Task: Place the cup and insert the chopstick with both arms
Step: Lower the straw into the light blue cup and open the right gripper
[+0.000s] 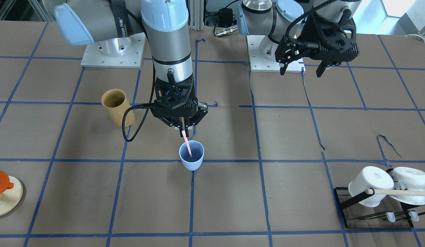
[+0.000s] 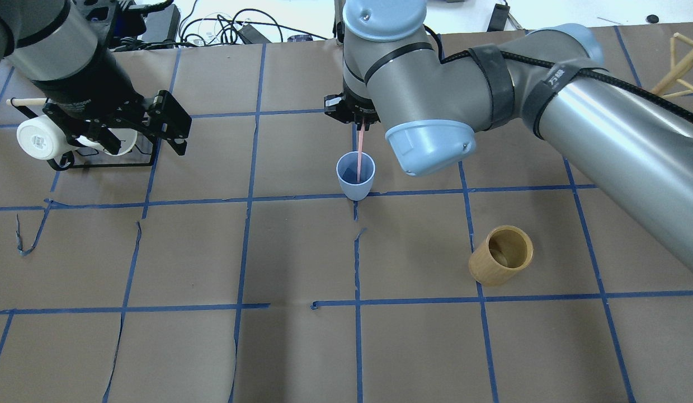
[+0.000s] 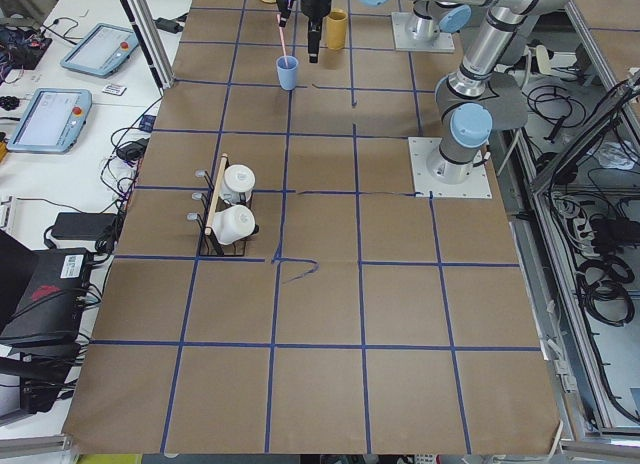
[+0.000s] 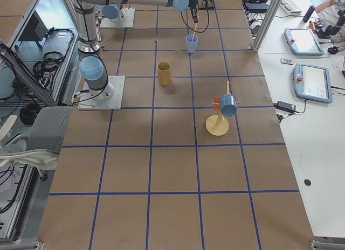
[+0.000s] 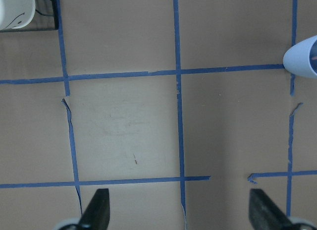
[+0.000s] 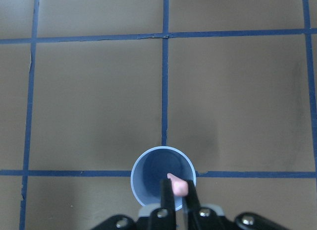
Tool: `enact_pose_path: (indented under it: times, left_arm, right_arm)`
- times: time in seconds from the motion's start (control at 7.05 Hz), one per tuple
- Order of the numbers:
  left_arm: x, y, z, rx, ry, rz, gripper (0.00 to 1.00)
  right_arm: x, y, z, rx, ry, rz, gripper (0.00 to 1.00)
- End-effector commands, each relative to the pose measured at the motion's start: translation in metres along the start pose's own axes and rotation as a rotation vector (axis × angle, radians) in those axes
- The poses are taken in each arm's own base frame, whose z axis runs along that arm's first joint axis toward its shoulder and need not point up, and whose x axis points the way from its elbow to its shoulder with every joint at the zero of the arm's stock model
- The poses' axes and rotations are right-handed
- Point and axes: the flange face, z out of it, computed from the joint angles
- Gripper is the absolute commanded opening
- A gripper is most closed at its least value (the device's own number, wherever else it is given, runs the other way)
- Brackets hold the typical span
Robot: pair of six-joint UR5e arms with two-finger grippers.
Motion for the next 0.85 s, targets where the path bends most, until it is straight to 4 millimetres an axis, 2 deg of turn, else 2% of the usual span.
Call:
enact_pose_path:
  times: [0.0,0.14,0.28,0.43,0.71]
  left_arm:
    - [0.000,0.000,0.000,0.000,0.000,0.000,1.00]
    - [0.000,0.000,0.000,0.000,-0.002,0.000,1.00]
    - [0.000,0.000,0.000,0.000,-0.002,0.000,1.00]
    - [0.000,0.000,0.000,0.000,-0.002,0.000,1.00]
    - [0.000,0.000,0.001,-0.002,-0.001,0.000,1.00]
  right_arm:
    - [0.000,0.002,0.013,-0.025,0.014,-0.004,0.00]
    - [-0.001,0.003,0.016,-0.033,0.018,-0.009,0.09]
    - [0.002,0.006,0.021,-0.044,0.025,-0.018,0.28]
    - [0.003,0.010,0.027,-0.053,0.028,-0.022,0.37]
    - [0.013,-0.007,0.004,-0.015,0.020,-0.020,0.44]
